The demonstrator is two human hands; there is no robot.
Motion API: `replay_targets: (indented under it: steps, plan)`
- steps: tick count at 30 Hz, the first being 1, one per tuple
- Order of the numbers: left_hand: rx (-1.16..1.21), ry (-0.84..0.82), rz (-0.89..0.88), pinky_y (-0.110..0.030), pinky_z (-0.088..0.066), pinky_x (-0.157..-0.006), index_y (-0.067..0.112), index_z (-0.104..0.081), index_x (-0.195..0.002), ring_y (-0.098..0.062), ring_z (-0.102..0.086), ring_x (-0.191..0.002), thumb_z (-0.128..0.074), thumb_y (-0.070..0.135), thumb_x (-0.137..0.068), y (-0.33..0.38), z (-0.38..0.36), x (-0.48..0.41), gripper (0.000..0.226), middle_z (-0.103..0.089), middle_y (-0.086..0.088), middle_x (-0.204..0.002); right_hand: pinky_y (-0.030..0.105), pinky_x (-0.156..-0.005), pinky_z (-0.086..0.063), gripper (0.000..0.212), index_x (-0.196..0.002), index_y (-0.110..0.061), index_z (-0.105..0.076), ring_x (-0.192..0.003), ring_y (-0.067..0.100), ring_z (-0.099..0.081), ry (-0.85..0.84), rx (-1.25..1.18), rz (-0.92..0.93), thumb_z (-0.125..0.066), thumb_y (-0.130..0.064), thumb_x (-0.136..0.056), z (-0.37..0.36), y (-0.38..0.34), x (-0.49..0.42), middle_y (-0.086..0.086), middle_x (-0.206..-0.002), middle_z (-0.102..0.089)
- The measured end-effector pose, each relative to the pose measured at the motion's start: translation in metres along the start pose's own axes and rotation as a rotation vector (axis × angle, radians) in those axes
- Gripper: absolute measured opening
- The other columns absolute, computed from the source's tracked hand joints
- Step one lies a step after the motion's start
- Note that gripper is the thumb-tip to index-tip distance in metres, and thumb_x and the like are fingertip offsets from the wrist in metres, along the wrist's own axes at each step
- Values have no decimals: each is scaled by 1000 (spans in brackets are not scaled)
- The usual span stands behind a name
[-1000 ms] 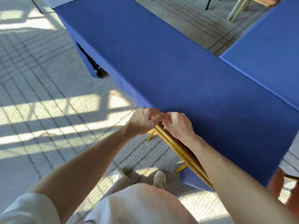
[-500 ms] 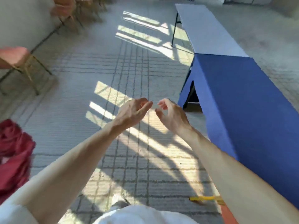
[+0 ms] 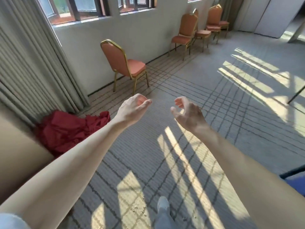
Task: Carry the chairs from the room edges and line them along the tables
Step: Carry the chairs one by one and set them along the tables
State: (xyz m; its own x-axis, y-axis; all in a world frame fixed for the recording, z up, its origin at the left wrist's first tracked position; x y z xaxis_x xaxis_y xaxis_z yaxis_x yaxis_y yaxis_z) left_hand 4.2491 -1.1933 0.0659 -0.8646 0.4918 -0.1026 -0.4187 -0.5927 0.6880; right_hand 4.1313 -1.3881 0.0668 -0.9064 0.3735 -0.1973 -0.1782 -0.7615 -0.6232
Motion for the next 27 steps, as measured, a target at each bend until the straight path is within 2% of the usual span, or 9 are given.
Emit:
replay_targets:
  steps: [3, 6, 12, 19, 23, 27]
  plan:
    - [6, 36, 89, -37, -45, -96, 34, -65, -108, -11, -58, -107, -46, 62, -90, -31, 14, -51, 38, -66, 16, -108, 36, -97, -48, 40, -126, -18, -56, -110, 17, -60, -28, -26, 34, -60, -39, -92, -27, 0, -70, -2, -120, -64]
    - [-3, 73, 159, -33, -43, -94, 33, -64, -111, -10, -57, -107, -47, 61, -92, -59, 23, -127, 38, -65, 15, -112, 39, -98, -47, 41, -126, -16, -56, -111, 18, -59, -65, -44, 53, -61, -38, -92, -56, 10, -163, -1, -120, -64]
    - [8, 183, 265, -35, -46, -99, 29, -64, -112, -13, -60, -107, -49, 57, -94, -90, 47, -257, 37, -69, 9, -112, 32, -94, -47, 39, -123, -17, -58, -109, 16, -60, -139, -92, 78, -63, -38, -91, -93, 14, -325, -1, -118, -65]
    - [87, 343, 393, -31, -44, -90, 27, -62, -118, -13, -59, -103, -52, 57, -93, -148, 99, -366, 41, -66, 8, -110, 37, -100, -46, 42, -126, -19, -55, -115, 14, -57, -257, -29, 201, -61, -43, -91, -143, -23, -489, -4, -123, -63]
    - [154, 385, 444, -31, -43, -90, 30, -59, -120, -10, -57, -107, -51, 60, -92, -191, 125, -422, 42, -63, 11, -113, 27, -92, -41, 43, -127, -20, -54, -118, 14, -56, -288, 2, 250, -60, -43, -92, -184, -45, -570, -4, -125, -61]
    - [138, 383, 477, -34, -45, -96, 31, -58, -120, -11, -58, -109, -50, 64, -89, -250, 159, -497, 46, -63, 11, -114, 30, -95, -41, 45, -130, -19, -52, -121, 15, -53, -307, 25, 263, -59, -41, -92, -238, -70, -653, -4, -128, -58]
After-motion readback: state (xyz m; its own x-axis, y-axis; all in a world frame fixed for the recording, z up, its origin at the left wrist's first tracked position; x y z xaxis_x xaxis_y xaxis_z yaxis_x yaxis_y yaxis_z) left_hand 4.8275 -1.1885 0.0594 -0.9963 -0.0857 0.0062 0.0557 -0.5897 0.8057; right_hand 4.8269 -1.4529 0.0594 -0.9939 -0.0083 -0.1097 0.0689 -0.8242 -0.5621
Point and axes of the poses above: each hand's wrist, its own x-axis away from the middle knuckle, its own z-axis out of the back of the hand, y = z × x, the point moved 1 cm from there along -x, towards the middle knuckle
